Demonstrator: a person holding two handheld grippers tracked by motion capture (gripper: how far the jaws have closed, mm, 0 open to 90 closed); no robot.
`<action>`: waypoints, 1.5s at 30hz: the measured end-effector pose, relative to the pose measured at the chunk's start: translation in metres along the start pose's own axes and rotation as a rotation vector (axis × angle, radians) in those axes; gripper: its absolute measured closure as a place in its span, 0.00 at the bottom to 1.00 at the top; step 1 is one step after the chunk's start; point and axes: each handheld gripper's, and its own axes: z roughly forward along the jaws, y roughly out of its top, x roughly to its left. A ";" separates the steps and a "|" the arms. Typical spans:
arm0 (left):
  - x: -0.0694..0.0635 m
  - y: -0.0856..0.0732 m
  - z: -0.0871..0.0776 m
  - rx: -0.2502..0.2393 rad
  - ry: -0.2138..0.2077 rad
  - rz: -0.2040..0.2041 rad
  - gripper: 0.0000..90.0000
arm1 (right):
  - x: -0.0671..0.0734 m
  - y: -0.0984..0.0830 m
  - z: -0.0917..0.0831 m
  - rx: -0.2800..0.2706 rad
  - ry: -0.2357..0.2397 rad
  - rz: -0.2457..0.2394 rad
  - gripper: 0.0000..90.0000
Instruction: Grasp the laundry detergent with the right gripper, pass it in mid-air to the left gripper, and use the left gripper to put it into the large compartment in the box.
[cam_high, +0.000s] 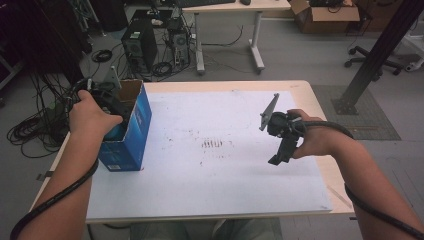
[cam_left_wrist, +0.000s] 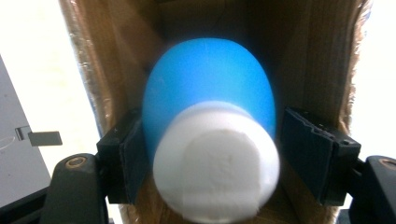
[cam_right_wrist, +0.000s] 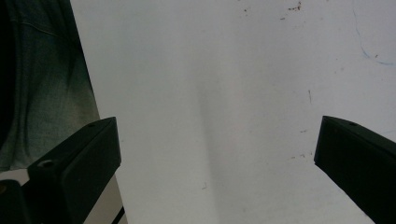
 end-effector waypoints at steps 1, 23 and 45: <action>0.000 0.000 -0.001 -0.002 0.003 0.000 0.30 | 0.000 0.000 0.000 0.000 -0.001 -0.001 0.00; -0.001 -0.002 -0.025 -0.028 -0.018 0.014 0.21 | -0.001 0.003 -0.001 -0.007 -0.003 -0.010 0.00; -0.008 -0.004 -0.071 -0.079 0.058 0.078 0.00 | 0.000 0.000 -0.007 -0.004 -0.011 -0.002 0.00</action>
